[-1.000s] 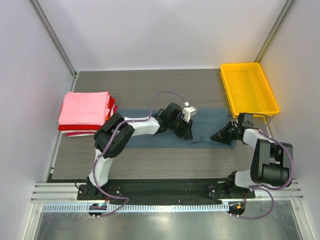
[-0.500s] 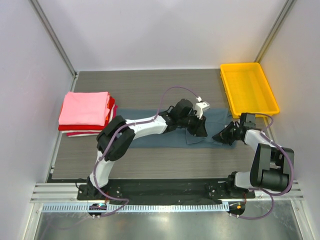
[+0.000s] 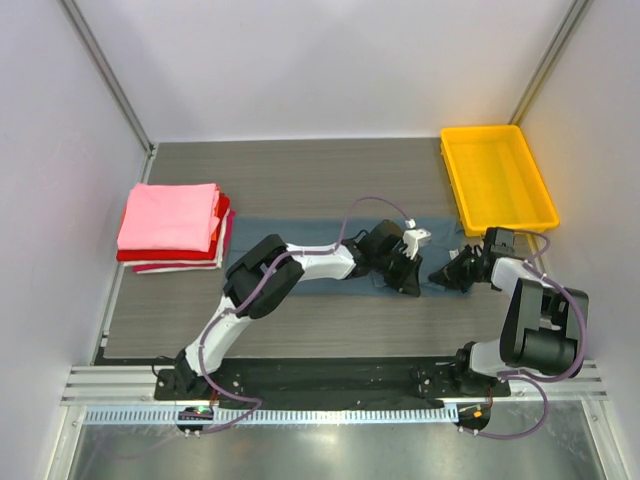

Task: Fold and stack the t-shirts
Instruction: Fold the tshirt

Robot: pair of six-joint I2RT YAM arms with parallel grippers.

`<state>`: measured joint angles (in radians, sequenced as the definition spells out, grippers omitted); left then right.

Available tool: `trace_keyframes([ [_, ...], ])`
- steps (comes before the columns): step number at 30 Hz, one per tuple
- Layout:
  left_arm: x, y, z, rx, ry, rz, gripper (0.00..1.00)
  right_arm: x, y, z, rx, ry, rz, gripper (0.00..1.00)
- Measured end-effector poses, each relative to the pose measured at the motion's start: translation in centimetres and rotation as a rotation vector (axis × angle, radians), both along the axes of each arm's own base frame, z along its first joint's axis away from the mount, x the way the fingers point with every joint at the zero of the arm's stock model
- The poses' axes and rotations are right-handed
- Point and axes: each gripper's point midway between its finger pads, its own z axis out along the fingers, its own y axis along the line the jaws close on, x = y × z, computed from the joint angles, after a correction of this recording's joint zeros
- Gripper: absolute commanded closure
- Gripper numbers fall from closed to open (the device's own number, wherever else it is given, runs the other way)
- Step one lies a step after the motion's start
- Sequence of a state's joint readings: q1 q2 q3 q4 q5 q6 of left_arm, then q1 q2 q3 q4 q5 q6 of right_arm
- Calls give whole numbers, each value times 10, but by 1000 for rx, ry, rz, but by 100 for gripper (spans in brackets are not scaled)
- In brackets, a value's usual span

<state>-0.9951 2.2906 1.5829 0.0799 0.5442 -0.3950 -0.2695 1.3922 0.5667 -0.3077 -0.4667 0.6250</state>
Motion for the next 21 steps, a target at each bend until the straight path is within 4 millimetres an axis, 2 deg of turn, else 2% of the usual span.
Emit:
trace_keyframes([
  [3, 7, 6, -8, 8, 31, 37, 78, 0, -3, 0, -2, 0, -8, 95],
  [11, 27, 17, -9, -34, 83, 111, 78, -2, -12, 4, -39, -11, -21, 89],
  [21, 15, 16, -6, -68, 133, 105, 76, 0, -26, 7, -104, -2, -36, 89],
])
